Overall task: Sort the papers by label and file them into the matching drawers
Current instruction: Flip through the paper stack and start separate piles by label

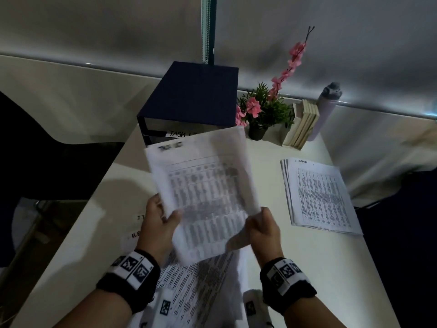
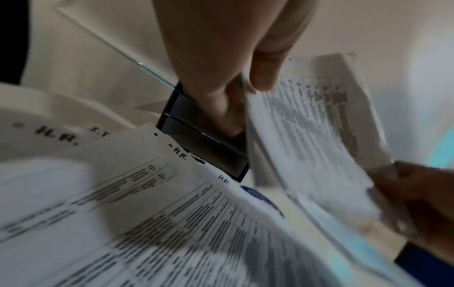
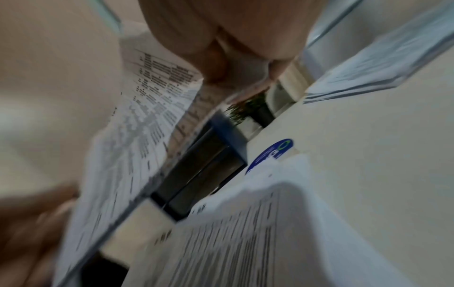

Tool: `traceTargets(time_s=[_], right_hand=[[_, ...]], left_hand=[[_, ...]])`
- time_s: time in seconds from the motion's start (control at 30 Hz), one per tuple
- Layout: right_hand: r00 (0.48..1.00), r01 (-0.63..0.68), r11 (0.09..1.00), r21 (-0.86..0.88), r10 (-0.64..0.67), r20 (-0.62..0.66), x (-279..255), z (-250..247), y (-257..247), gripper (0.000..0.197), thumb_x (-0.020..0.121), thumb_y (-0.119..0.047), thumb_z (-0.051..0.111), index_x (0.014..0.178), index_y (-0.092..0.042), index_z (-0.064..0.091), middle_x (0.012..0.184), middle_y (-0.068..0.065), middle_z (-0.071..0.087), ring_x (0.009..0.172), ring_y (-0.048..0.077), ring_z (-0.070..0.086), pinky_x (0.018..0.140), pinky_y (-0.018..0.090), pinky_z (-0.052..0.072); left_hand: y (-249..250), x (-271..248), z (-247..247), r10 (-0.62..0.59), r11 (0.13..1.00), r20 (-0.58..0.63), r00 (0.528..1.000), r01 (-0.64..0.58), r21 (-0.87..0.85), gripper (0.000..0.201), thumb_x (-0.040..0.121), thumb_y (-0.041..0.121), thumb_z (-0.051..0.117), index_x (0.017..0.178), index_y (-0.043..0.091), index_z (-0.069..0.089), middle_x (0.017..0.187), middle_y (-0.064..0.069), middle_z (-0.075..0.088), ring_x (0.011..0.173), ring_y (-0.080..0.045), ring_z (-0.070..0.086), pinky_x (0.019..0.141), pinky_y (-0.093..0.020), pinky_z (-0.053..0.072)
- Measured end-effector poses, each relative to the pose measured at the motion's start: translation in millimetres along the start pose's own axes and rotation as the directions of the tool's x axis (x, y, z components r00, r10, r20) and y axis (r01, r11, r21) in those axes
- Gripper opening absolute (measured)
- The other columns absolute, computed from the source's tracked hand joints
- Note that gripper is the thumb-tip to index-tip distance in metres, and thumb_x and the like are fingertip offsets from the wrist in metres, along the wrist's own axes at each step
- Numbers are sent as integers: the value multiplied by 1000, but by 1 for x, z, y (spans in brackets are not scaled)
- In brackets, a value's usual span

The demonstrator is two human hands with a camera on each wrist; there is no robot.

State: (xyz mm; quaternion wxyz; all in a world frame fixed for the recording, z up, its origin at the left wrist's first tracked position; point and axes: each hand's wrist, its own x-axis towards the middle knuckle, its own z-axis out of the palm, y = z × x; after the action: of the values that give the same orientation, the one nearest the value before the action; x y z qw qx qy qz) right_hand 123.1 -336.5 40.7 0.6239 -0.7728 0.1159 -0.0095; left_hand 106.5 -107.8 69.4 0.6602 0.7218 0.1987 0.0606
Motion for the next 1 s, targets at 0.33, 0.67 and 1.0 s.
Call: traceTargets(time_s=[0.33, 0.67, 1.0], right_hand=[[799, -332, 933, -139, 200, -567, 87, -81, 39, 8, 82, 6, 52, 84, -1, 49, 79, 16, 53, 71, 29, 50, 61, 35, 38], [894, -415, 803, -427, 274, -353, 151, -72, 45, 21, 88, 0, 48, 107, 8, 55, 91, 25, 59, 76, 31, 49, 67, 33, 38], [996, -85, 450, -889, 61, -64, 133, -37, 45, 59, 84, -12, 57, 137, -32, 42, 147, 4, 34, 130, 31, 36, 105, 51, 36]], left_hand=[[-80, -11, 0, -409, 453, 252, 877, -44, 890, 104, 76, 30, 75, 148, 42, 0, 157, 7, -22, 147, -30, -10, 112, -62, 24], [-86, -5, -2, -487, 403, 261, 834, -51, 914, 104, 79, 33, 73, 147, 43, -5, 155, 8, -29, 146, -32, -15, 112, -64, 20], [-87, -9, 0, -469, 403, 235, 851, -30, 914, 102, 80, 29, 72, 146, 45, -5, 154, 13, -30, 146, -28, -18, 112, -64, 18]])
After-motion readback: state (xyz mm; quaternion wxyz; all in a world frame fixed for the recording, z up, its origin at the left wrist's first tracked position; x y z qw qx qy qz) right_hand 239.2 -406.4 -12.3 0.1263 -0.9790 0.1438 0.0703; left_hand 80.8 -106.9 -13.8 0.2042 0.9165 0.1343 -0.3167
